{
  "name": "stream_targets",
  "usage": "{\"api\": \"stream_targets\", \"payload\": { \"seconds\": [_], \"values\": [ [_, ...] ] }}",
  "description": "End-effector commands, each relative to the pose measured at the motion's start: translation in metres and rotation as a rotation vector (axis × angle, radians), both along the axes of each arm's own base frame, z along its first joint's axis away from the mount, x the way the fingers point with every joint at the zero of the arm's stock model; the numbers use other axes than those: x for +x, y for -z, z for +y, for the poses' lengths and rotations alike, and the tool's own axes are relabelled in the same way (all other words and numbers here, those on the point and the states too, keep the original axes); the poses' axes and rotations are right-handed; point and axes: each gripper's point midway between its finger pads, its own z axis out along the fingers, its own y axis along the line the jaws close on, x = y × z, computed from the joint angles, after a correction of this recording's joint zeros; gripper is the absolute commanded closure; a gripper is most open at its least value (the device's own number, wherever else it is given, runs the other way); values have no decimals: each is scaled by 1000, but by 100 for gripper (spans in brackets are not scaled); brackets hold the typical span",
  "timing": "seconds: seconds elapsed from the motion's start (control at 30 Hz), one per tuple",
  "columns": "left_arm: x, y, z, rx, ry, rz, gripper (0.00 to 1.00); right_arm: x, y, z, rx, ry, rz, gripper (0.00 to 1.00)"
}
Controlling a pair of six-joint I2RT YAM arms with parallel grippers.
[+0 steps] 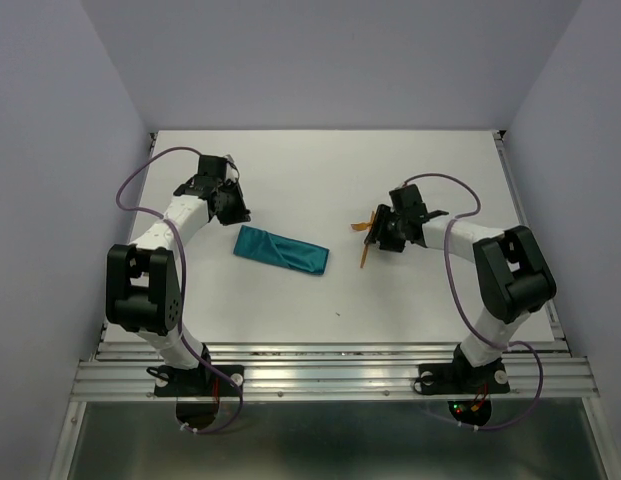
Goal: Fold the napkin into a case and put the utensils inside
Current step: Move the knife to the center of the board, then move the fork to the center of the board.
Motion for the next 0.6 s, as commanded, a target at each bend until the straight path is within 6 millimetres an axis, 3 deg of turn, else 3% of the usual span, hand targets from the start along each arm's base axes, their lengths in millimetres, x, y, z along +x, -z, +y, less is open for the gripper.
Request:
{"api": "stream_targets", "payload": {
  "seconds": [0.0,0.23,0.33,0.43,0.57],
  "values": [
    [6,-18,-4,1,27,-49,98,12,-16,-27,-125,81,-42,42],
    [5,-21,-12,-17,55,-61,98,51,-30,-23,-127,161,-98,46],
    [4,-24,-15,-21,71,-68,98,68,-25,-18,-125,182,-91,48],
    [1,-25,-16,-16,83,-71,98,77,-14,-16,-130,204,-76,56],
    [-2,-23,-17,-21,88,-67,98,80,0,-14,-129,221,-43,59]
  ]
}}
